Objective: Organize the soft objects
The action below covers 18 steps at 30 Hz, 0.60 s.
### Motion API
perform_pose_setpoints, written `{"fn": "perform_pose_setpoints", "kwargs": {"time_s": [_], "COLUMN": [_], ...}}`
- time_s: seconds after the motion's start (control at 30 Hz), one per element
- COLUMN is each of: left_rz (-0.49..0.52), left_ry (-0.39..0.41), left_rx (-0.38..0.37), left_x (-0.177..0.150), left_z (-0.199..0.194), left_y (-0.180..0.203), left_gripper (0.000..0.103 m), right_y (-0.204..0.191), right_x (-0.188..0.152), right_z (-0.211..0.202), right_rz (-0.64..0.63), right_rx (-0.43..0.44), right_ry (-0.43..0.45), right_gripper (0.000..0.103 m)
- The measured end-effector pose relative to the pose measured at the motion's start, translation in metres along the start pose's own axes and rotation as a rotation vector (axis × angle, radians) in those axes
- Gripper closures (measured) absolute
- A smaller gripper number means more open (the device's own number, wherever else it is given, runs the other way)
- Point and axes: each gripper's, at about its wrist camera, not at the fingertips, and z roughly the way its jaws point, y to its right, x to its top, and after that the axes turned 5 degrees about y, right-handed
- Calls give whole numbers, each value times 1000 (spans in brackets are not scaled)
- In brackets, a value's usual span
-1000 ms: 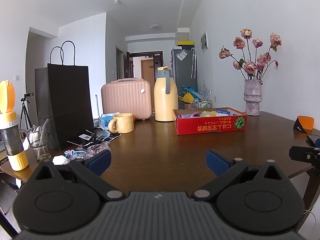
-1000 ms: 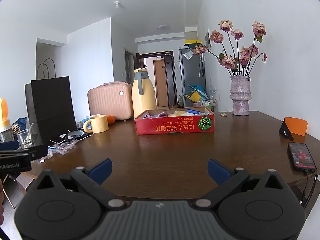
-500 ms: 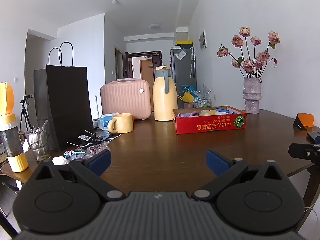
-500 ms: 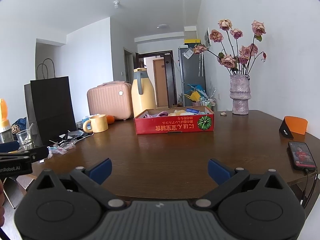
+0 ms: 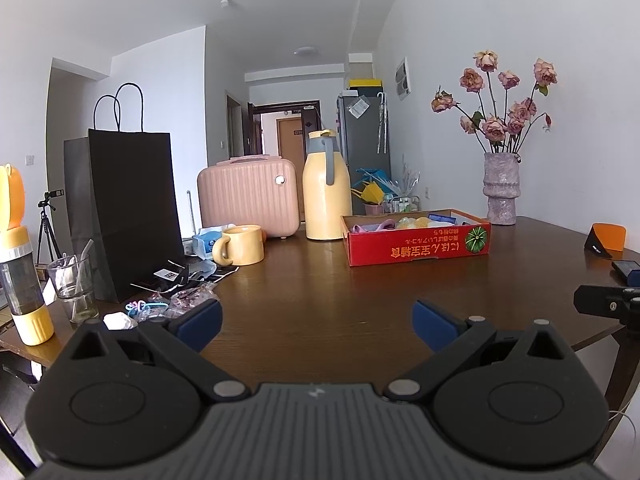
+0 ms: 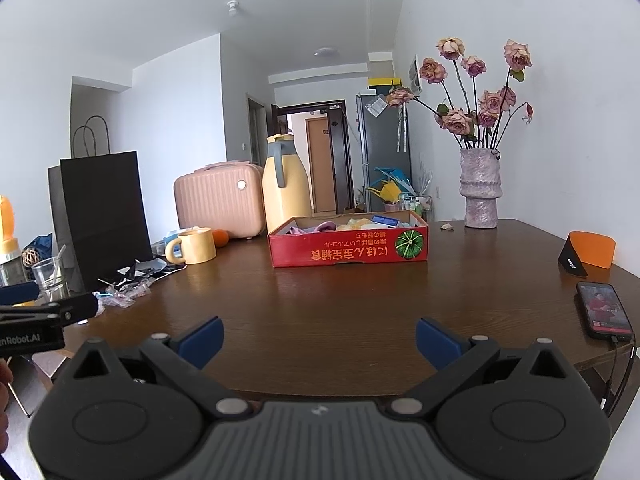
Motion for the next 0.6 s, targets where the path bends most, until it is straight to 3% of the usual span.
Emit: {"fn": "perform_pose_setpoints", "kwargs": {"time_s": [0.6], "left_rz": [-11], "left_ry": [3], "left_rx": [0], "left_x": [-3], "left_z": [2], "left_y": [-2], "left_gripper": [0], "right_y": [1], "right_x": [-2], "right_z": [2], "right_rz": [1], "right_rx": [2], "right_ry": [-3], "right_gripper": [0]}}
